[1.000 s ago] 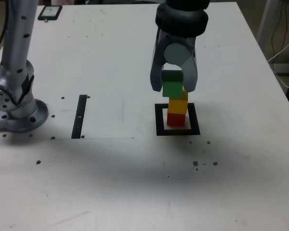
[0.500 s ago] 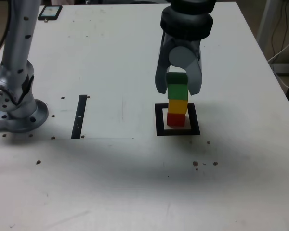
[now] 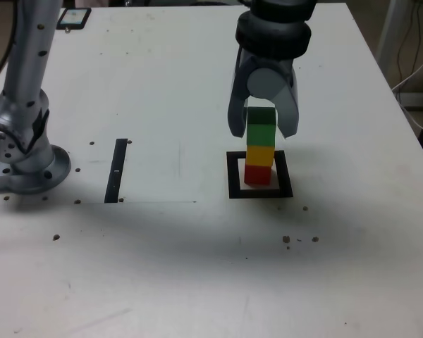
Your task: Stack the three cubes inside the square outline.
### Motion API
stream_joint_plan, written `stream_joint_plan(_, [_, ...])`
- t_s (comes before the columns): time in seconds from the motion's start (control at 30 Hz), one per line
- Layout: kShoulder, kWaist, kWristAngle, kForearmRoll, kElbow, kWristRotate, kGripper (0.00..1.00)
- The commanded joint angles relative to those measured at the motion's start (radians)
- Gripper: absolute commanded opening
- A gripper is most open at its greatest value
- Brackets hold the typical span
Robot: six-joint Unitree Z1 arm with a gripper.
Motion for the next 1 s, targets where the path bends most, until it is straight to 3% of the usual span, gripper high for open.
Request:
stream_joint_plan(0.0, [0.003,0.007,0.003,0.002,-0.001,0.012,0.68])
stream_joint_plan(0.17, [-0.002,0.013,0.001,0.005,0.011,0.042,0.93])
stream_joint_plan(0.23, [-0.012,0.013,0.001,0.008,0.019,0.046,0.98])
stream_joint_plan(0.43, [-0.096,0.013,0.006,0.008,0.060,0.046,0.99])
stream_joint_plan(0.73, [-0.330,-0.026,0.027,0.001,0.172,0.044,0.99])
stream_joint_plan(0.97, [-0.539,-0.051,0.059,-0.074,0.423,0.034,0.99])
